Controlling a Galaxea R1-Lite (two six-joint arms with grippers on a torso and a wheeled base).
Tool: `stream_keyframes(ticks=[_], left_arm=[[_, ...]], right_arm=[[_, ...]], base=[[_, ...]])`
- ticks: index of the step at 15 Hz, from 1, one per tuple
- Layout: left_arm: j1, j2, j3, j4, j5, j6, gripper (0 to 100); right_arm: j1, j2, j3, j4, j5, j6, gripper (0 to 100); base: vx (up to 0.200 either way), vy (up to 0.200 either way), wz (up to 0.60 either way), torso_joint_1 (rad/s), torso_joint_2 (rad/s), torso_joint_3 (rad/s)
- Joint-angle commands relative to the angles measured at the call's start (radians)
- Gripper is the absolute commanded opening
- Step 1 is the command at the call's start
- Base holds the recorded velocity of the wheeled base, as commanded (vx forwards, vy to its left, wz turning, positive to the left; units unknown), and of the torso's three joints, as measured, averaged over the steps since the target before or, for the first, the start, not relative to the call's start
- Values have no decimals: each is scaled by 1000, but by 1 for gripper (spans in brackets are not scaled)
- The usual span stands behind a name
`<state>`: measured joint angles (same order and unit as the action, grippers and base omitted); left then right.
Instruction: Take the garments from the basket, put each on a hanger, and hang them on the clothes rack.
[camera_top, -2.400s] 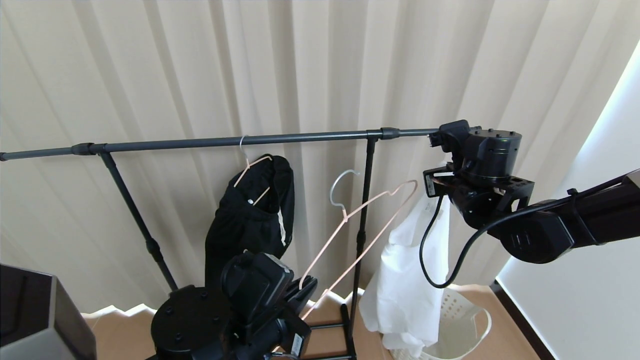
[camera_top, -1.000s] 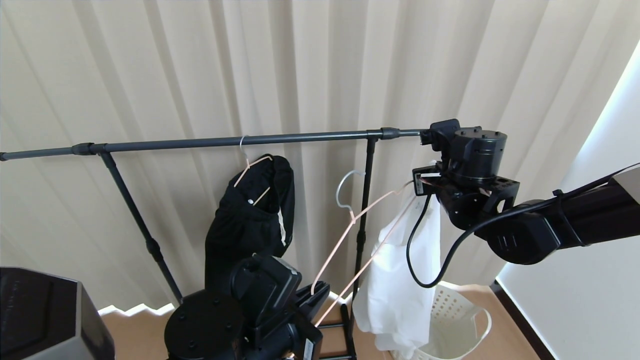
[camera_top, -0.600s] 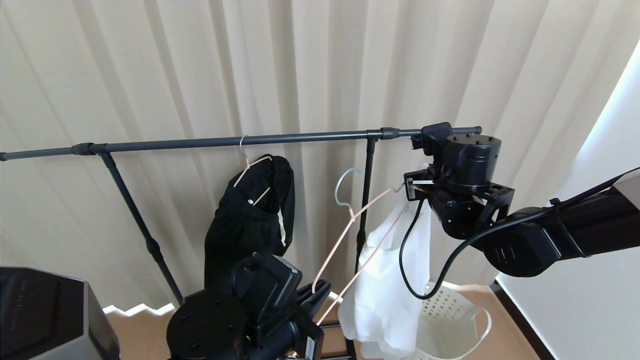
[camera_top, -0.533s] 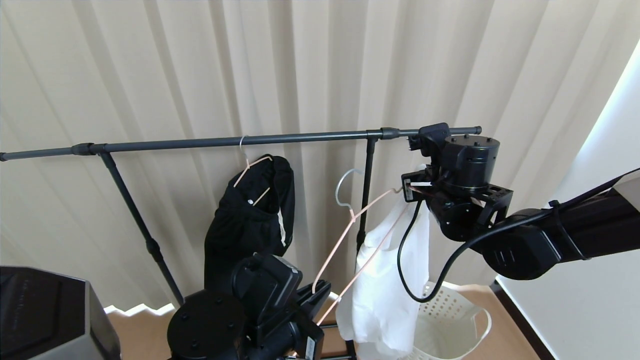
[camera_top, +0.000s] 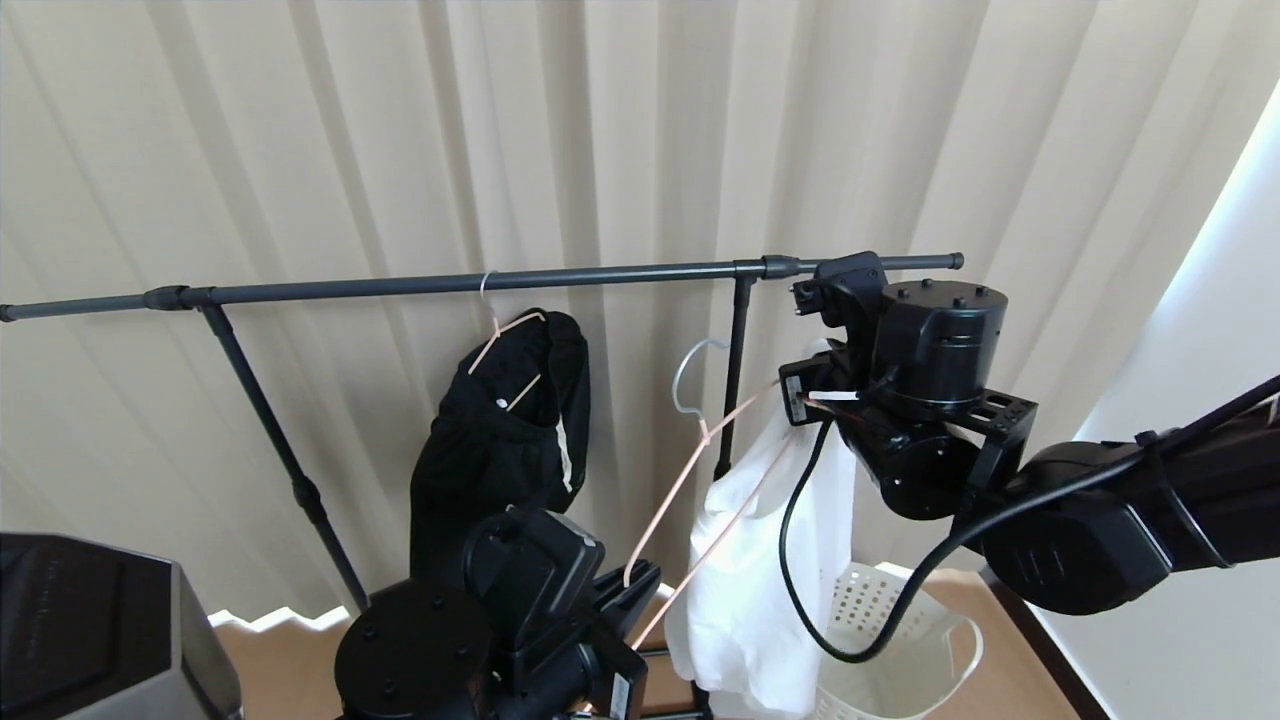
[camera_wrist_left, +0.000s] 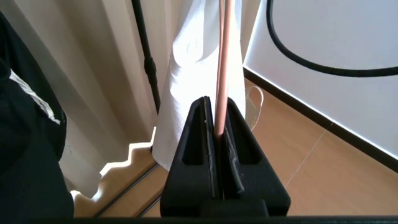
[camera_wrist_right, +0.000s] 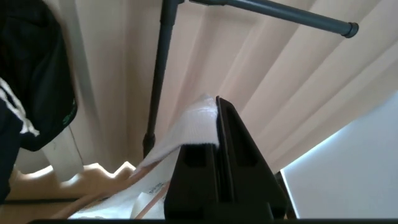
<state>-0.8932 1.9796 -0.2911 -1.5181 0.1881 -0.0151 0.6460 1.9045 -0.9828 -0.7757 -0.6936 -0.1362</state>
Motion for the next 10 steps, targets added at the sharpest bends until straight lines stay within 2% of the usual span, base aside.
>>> stream_keyframes(ticks=[1, 9, 10], left_arm=[[0, 2, 0, 1, 1, 0, 0], [0, 7, -2, -1, 2, 0, 0], [2, 8, -2, -1, 2, 0, 0]], right_arm=[[55, -50, 29, 3, 0, 0, 0], [166, -67, 56, -2, -9, 1, 0], [202, -73, 64, -4, -12, 3, 0]], base=[[0, 0, 0, 0, 0, 0], [0, 0, 0, 0, 0, 0], [0, 0, 0, 0, 0, 0]])
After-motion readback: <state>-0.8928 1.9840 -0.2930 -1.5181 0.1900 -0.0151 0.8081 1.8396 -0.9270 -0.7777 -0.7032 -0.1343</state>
